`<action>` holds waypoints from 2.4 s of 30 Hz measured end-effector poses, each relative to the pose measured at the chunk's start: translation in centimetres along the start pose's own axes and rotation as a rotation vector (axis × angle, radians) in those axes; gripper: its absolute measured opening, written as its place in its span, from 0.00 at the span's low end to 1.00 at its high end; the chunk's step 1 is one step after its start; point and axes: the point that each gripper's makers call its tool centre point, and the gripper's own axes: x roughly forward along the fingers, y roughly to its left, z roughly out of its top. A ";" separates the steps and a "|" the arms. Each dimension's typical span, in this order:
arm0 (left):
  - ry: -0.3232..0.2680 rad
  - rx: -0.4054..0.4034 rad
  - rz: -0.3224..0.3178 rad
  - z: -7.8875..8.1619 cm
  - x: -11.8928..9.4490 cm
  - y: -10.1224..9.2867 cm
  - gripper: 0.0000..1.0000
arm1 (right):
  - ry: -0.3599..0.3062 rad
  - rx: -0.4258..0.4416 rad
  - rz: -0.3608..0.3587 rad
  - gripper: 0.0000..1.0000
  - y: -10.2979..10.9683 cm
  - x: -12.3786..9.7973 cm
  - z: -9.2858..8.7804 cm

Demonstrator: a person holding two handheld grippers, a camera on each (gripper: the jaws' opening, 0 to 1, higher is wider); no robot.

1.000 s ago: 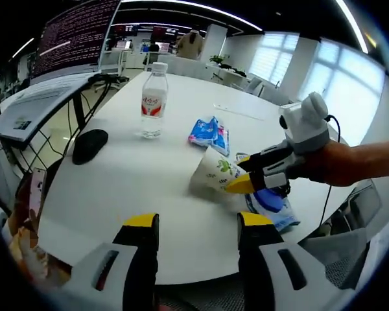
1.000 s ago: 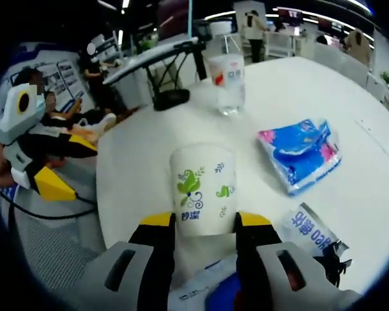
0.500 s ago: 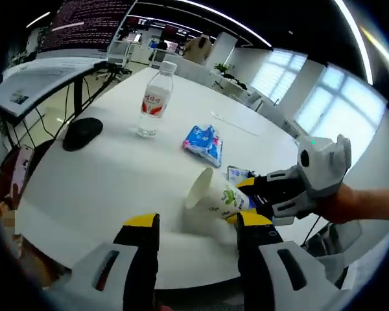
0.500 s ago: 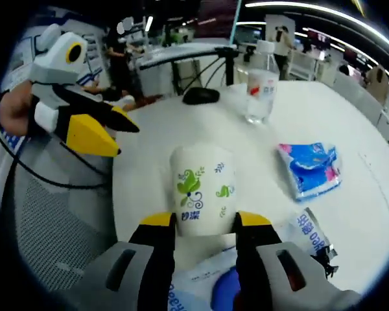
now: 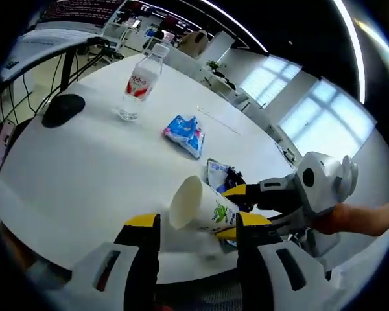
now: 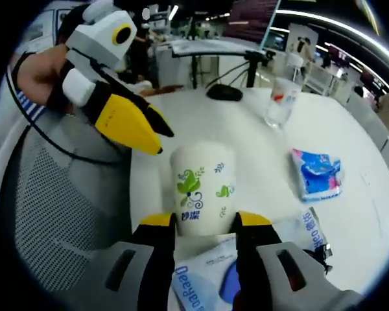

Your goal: Arrange the tabletop items into an orderly group along one side of the table until the central work area is clear of visible clutter.

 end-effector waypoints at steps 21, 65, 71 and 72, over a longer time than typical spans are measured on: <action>0.045 -0.107 -0.160 -1.6 0.6 -2.6 0.30 | -0.017 -0.181 0.013 0.35 2.4 -1.7 1.3; 0.137 0.280 -0.110 0.6 1.2 -3.4 0.00 | -0.062 0.370 -0.166 0.67 0.9 -6.2 -5.3; 0.151 0.314 -0.081 1.2 1.5 -2.8 0.00 | -0.108 0.491 -0.225 0.73 -0.3 -7.9 -6.3; 0.153 0.324 -0.077 1.3 1.5 -2.8 0.00 | -0.113 0.504 -0.228 0.74 -0.4 -8.1 -6.4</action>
